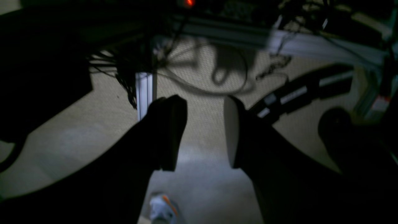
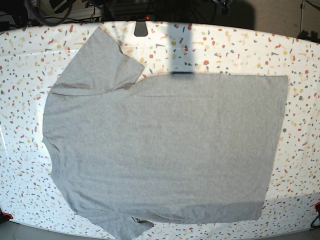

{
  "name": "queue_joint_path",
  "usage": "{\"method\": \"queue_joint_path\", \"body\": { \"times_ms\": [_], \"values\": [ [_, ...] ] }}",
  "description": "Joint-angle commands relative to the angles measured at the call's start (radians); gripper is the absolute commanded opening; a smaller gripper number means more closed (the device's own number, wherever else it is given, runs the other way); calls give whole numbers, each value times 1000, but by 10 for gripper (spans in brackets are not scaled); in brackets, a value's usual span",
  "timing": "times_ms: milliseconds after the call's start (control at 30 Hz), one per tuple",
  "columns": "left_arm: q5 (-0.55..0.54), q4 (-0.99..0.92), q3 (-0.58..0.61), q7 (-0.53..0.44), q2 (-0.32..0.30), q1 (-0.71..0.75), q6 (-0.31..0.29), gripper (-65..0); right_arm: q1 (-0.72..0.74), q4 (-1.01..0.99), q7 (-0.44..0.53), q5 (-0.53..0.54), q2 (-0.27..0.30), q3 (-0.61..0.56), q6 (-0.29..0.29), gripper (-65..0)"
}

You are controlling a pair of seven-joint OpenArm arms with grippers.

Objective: Fold the T-shirt properly

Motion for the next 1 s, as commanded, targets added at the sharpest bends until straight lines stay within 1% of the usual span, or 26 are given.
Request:
{"method": "queue_joint_path", "body": {
  "times_ms": [0,100,200,233,300,433,567,767,900,967],
  "values": [
    [-11,32,-3,-8,3,28,-6,-420,-27,31,23,7,15,0,1,-402],
    [-64,146,-3,-9,13,105,-25,-420,-101,137,27,8,18,0,1,-402],
    [-95,276,-3,-10,27,182,-77,-420,-176,248,27,24,21,0,1,-402],
    [-98,319,-3,-10,35,207,-82,-420,-201,283,27,43,24,0,3,-402],
    [-98,400,-2,-10,51,256,-83,-420,-246,352,27,94,37,0,10,-402],
    [-98,531,1,-10,63,338,-83,-420,-330,480,20,166,69,0,71,-402],
    [-98,636,40,26,62,411,-83,-420,-412,592,-11,209,115,0,84,-402],
    [-98,786,139,51,60,524,-83,-420,-543,750,-29,211,180,1,83,-402],
    [-98,888,182,58,59,590,-83,-420,-628,838,-29,214,230,3,84,-402],
    [-98,946,185,87,59,618,-83,-420,-671,887,-31,213,256,3,101,-402]
  ]
}}
